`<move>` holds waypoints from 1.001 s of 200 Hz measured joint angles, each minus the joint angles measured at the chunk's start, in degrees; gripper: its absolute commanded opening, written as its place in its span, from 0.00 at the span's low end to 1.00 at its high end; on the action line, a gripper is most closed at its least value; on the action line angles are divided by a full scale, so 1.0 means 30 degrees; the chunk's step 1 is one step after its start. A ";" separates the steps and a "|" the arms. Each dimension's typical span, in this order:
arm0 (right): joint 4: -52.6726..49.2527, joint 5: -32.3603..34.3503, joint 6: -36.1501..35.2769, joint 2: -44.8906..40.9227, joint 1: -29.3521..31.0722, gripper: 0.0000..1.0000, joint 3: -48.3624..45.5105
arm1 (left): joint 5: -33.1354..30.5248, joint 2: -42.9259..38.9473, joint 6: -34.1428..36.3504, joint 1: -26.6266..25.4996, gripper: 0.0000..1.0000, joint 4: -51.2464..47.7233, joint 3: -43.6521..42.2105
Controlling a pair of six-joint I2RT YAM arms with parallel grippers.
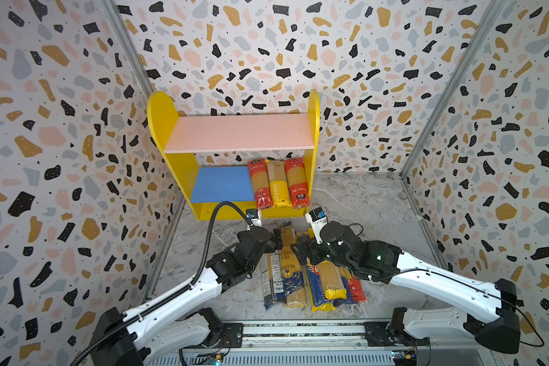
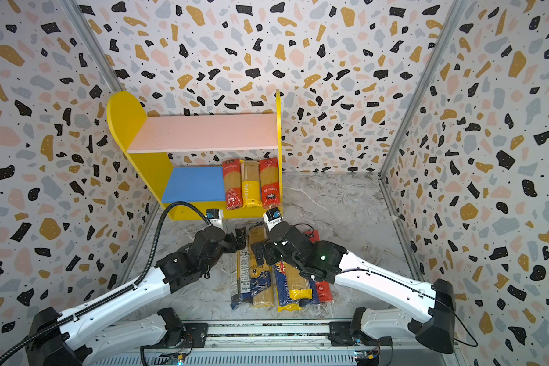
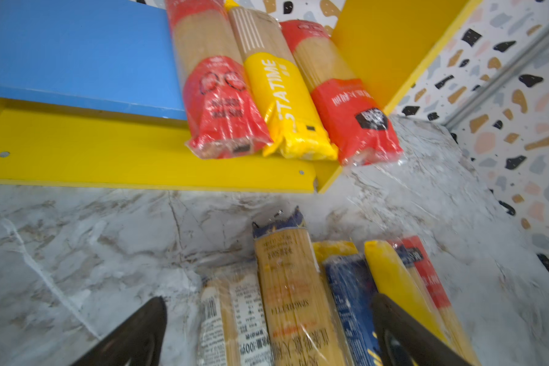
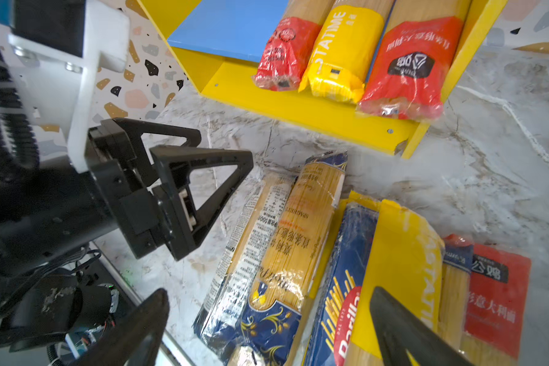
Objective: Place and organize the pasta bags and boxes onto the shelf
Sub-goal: 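Withdraw the left gripper to the pasta row while the right gripper draws back, then lower the left gripper onto the clear white-label spaghetti bag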
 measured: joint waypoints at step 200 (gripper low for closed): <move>-0.1960 0.4131 0.2951 -0.1880 0.2914 0.99 -0.1311 | -0.2164 0.1020 -0.8597 -0.7023 1.00 -0.1858 -0.6171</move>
